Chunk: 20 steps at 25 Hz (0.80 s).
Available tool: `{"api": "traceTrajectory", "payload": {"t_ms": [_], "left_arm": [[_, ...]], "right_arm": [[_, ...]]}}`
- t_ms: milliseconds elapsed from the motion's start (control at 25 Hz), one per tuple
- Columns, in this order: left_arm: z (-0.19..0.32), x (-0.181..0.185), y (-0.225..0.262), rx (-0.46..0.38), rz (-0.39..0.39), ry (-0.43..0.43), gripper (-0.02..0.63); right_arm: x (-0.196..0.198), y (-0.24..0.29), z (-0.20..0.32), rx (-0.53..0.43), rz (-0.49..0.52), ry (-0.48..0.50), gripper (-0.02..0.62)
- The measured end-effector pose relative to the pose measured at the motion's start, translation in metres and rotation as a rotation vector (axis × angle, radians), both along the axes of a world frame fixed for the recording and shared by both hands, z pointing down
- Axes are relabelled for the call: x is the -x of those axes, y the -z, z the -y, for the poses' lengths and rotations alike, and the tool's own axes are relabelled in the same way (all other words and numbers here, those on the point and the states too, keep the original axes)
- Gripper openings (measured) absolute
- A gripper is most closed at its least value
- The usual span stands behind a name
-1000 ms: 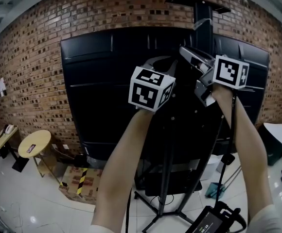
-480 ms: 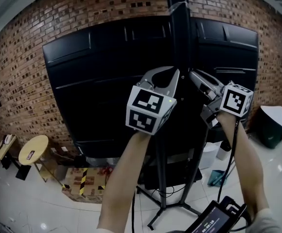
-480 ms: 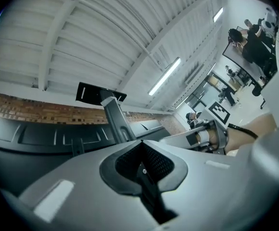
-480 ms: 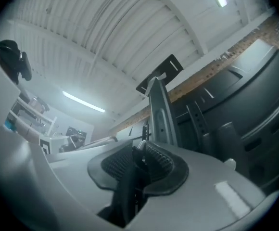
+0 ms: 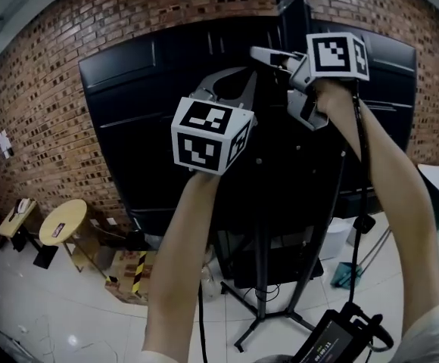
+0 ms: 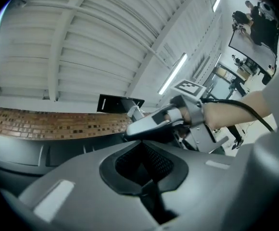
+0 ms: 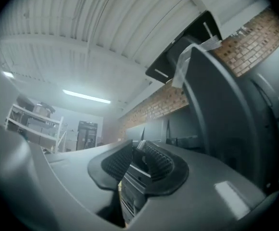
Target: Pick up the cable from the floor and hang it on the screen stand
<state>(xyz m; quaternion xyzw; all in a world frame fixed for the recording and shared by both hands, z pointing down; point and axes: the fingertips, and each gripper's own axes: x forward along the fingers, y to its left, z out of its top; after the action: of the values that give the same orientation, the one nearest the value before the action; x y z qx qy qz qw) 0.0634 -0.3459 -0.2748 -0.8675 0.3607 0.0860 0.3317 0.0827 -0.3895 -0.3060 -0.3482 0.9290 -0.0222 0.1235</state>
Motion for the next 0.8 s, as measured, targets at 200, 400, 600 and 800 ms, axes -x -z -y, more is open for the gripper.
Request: {"api": "traceTrajectory", "payload": {"t_ms": [200,400,600,800], "left_arm": [[-0.009,0.032,-0.013,0.037,0.005,0.046,0.020],[0.010,0.055,-0.019,0.068,0.002,0.087,0.020],[0.017,0.077,-0.030,0.079,0.004,0.111,0.020],[0.001,0.107,-0.050,0.056,-0.053,0.141,0.020]], "right_arm": [[0.048,0.007,0.010,-0.111,-0.342,-0.096,0.086],[0.081,-0.014,0.029,-0.110,-0.515,-0.074,0.086],[0.113,-0.037,0.018,-0.161,-0.635,-0.048,0.084],[0.134,-0.071,0.010,-0.285,-0.908,-0.122,0.086]]}}
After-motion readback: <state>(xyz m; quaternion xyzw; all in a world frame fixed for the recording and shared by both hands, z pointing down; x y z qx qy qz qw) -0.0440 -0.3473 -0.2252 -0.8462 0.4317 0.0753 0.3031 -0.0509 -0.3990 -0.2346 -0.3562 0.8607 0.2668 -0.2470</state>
